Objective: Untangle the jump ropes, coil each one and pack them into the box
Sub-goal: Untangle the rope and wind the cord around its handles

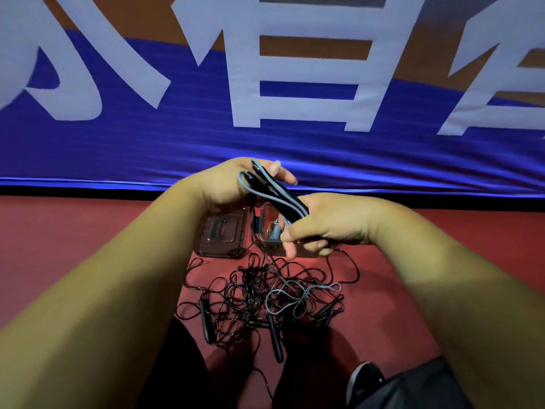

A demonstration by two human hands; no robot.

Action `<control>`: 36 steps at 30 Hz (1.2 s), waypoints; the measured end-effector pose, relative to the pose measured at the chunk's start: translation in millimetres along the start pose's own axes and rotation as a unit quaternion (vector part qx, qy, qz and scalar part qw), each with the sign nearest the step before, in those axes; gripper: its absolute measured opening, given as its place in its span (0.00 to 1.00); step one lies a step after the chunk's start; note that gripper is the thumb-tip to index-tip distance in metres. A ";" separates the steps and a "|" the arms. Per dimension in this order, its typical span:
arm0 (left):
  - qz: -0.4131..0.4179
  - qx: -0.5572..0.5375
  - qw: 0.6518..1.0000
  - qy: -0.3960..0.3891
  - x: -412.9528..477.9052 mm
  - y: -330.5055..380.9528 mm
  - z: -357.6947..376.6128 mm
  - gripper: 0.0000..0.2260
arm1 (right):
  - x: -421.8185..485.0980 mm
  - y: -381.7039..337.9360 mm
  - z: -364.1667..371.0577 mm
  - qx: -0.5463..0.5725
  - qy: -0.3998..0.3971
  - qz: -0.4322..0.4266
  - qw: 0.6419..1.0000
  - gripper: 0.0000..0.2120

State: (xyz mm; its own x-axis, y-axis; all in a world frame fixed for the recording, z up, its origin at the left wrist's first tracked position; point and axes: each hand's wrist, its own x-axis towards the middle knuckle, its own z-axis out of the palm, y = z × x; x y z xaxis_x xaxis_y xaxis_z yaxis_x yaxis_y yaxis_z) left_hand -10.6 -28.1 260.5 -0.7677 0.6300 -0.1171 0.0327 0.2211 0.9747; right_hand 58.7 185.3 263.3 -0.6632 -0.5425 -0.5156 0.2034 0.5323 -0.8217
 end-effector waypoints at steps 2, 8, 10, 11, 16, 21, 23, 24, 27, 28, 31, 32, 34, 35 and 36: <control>-0.045 -0.059 0.997 -0.035 0.9 2.8 -0.8 0.24 | -2.2 -2.1 0.7 -0.011 -0.028 0.028 0.999 0.10; -0.048 0.119 0.982 -0.142 1.4 16.1 16.3 0.11 | -0.2 6.6 10.2 -0.116 -0.029 0.192 0.974 0.16; -0.027 0.225 0.963 -0.145 3.7 21.6 27.1 0.12 | 3.3 11.3 10.8 -0.109 -0.006 0.238 0.965 0.10; -0.018 0.276 0.951 -0.138 4.3 25.1 33.0 0.12 | 4.3 13.0 9.6 -0.108 0.011 0.256 0.961 0.08; 0.004 0.460 0.886 -0.065 0.8 34.2 59.1 0.17 | 10.2 19.4 -1.4 -0.104 0.152 0.266 0.946 0.09; -0.029 0.489 0.872 0.010 4.3 23.9 73.8 0.16 | 24.3 19.3 -6.9 -0.146 0.283 0.239 0.917 0.12; -0.040 0.494 0.866 0.064 5.0 20.7 78.8 0.12 | 28.8 18.1 -6.0 -0.135 0.319 0.222 0.911 0.13; -0.042 0.473 0.875 0.100 4.1 21.1 80.7 0.11 | 30.6 18.3 -6.5 -0.117 0.343 0.210 0.908 0.12; -0.077 0.342 0.925 0.148 4.9 25.1 80.6 0.07 | 35.5 21.5 -12.3 -0.047 0.400 0.162 0.901 0.09; -0.106 0.251 0.953 0.134 5.8 25.7 79.3 0.09 | 36.1 22.7 -14.9 -0.037 0.408 0.147 0.901 0.09; -0.211 -0.072 0.968 0.112 8.3 17.9 70.2 0.16 | 33.6 21.1 -15.5 -0.037 0.399 0.127 0.907 0.07; -0.225 -0.126 0.960 0.110 10.3 11.9 65.5 0.19 | 31.7 18.5 -12.7 -0.048 0.391 0.124 0.911 0.06; -0.237 -0.167 0.953 0.091 11.6 1.4 62.0 0.23 | 30.4 13.4 -4.7 -0.060 0.377 0.107 0.918 0.07; -0.233 -0.177 0.953 0.076 12.4 -3.1 62.1 0.22 | 31.2 11.1 -1.5 -0.063 0.373 0.096 0.921 0.07; -0.223 -0.188 0.954 0.068 12.9 -5.4 63.7 0.22 | 32.0 9.6 0.8 -0.065 0.372 0.086 0.922 0.08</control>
State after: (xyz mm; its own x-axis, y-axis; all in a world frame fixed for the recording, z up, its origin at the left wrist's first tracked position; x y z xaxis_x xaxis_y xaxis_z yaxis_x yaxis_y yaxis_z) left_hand 20.1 26.2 241.6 -0.7283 0.4267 -0.5362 -0.5295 0.1463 0.8356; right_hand 40.0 172.5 238.7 -0.9495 0.1280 -0.2865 0.2960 0.6687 -0.6821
